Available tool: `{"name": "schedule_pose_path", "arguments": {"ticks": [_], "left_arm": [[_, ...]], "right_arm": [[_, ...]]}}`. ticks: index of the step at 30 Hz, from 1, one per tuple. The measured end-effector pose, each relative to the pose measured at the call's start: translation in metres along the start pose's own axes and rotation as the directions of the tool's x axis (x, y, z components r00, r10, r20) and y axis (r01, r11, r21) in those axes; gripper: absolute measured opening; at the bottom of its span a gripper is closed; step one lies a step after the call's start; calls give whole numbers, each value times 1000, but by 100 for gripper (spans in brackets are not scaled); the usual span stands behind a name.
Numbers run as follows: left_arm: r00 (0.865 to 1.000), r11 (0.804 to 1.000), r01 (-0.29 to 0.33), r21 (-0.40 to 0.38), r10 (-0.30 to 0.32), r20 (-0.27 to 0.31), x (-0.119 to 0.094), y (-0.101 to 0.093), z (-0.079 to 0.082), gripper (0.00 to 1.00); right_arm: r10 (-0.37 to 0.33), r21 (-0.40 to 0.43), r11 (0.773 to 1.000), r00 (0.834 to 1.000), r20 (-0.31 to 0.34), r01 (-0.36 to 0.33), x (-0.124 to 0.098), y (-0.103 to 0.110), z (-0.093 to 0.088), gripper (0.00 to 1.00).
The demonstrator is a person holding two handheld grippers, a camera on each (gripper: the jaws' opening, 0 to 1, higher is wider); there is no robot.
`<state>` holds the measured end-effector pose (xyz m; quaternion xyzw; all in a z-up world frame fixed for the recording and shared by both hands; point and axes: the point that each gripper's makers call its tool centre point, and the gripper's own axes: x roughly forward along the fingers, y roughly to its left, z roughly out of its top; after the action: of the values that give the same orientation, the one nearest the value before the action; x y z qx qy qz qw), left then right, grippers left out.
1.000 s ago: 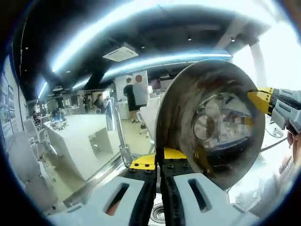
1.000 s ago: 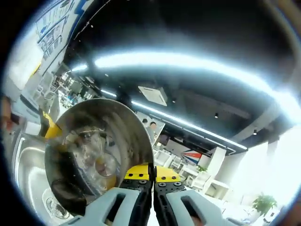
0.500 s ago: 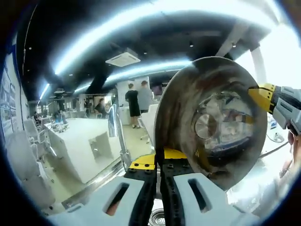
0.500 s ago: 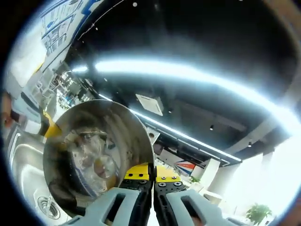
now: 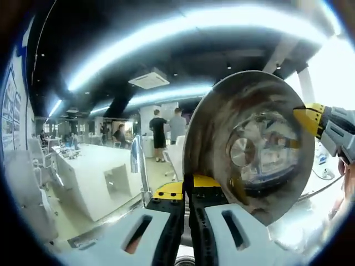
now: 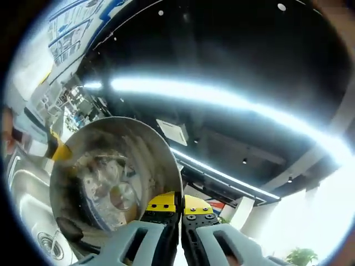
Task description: Pick up bowl with dirty water move over sink pour dirty water into sink return bowl to place
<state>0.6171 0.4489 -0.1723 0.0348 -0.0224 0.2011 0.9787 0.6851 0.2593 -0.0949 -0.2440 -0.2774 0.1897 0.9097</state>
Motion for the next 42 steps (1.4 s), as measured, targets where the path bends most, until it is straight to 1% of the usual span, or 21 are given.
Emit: {"name": "schedule_pose_path", "arguments": {"ticks": [1, 10, 11, 14, 20, 34, 38, 40, 42], "left_arm": [[1000, 1000, -2, 8, 2, 5, 0, 0, 2, 0], [998, 1000, -10, -9, 11, 56, -2, -1, 17, 0], [998, 1000, -10, -15, 11, 60, -2, -1, 18, 0], [997, 1000, -10, -24, 12, 75, -3, -1, 21, 0], [996, 1000, -11, -25, 13, 83, -3, -2, 23, 0], [994, 999, -18, -27, 21, 106, -3, -1, 33, 0], [994, 1000, -18, -24, 21, 106, -3, -2, 32, 0], [995, 1000, -18, -19, 20, 102, -3, -3, 32, 0], [996, 1000, -15, -4, 16, 89, -3, -4, 29, 0]], "right_arm": [[-4, -2, 1000, 1000, 7, 4, 0, -2, 3, 0], [-35, -37, 999, 997, 72, 38, 0, -13, 21, 0], [-44, -75, 996, 995, 90, 51, -1, -14, 25, 0], [-46, -61, 997, 995, 91, 51, -1, -16, 25, 0], [-48, -61, 997, 994, 96, 54, 0, -18, 27, 0], [-59, -52, 996, 992, 110, 65, 1, -22, 31, 0], [-60, -53, 996, 992, 111, 66, 1, -22, 31, 0], [-52, -37, 998, 994, 95, 56, 1, -22, 28, 0], [-44, -37, 998, 995, 85, 48, 1, -22, 25, 0]]}}
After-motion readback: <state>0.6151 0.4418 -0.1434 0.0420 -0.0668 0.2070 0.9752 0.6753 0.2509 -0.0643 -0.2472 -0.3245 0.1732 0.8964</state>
